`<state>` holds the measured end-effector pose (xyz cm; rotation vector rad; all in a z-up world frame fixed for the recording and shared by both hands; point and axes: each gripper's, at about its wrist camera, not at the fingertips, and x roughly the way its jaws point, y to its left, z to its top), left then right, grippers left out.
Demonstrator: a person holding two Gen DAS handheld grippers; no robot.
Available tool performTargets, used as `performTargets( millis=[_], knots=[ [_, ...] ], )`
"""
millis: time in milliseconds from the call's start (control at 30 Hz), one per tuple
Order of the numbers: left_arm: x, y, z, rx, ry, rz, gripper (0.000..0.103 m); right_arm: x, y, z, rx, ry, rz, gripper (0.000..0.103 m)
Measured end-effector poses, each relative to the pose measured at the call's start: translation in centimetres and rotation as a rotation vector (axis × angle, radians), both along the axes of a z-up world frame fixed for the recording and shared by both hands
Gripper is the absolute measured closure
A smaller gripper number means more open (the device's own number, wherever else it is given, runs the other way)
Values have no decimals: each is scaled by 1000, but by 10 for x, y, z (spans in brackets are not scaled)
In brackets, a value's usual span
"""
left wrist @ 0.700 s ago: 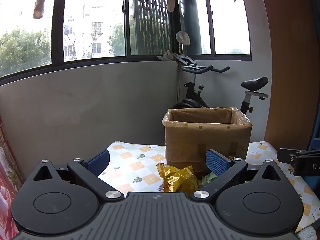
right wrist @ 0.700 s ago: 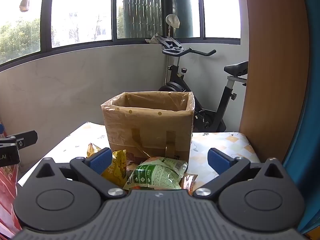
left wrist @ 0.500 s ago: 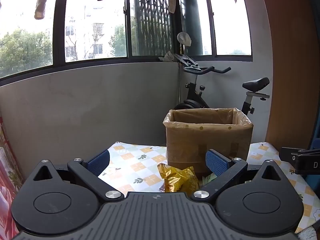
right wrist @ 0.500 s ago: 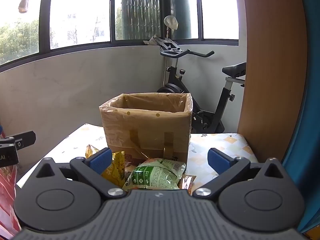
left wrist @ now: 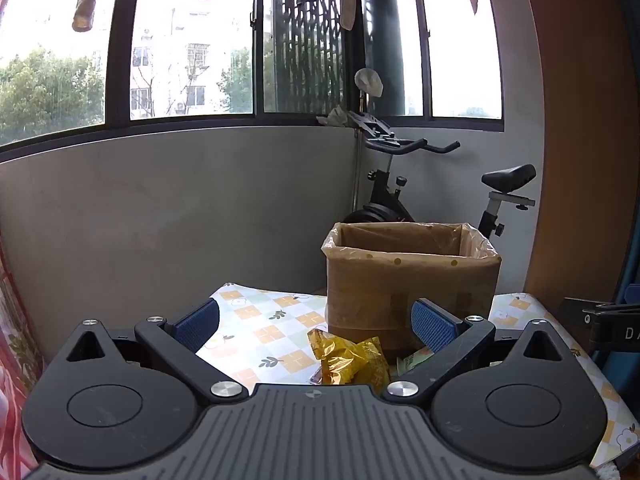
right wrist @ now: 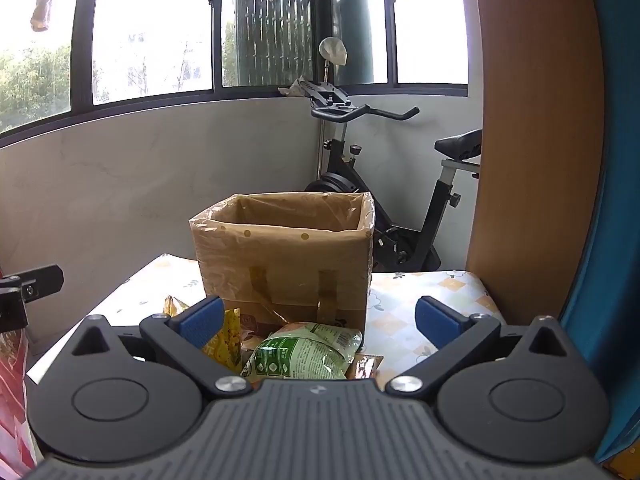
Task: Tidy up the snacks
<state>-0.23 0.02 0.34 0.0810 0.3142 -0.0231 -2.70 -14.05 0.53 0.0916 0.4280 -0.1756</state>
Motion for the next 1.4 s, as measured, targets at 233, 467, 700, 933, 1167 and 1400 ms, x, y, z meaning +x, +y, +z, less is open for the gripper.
performTargets(
  millis=[233,467,700,933,1167,1400],
  knots=[
    [1,-1,0,-5,2,2,0,-2,1,0,-1,-4,1,0],
    [1,-1,-1,-8,4,2,0,-3,0,-1,-2,-4,0,0],
    [1,-1,-1,-8,4,2,0,-2,0,-1,-2,-4,0,0],
    [1,0,-1,-14,8,0,0,-2,0,-1,-2,-4,0,0],
    [2,2,-4,-20,12,2,0,-2,0,-1,-2,-4,0,0],
    [3,1,-4,-27,20,-4,0,-3,0,-1,-2,-3,-1,0]
  ],
)
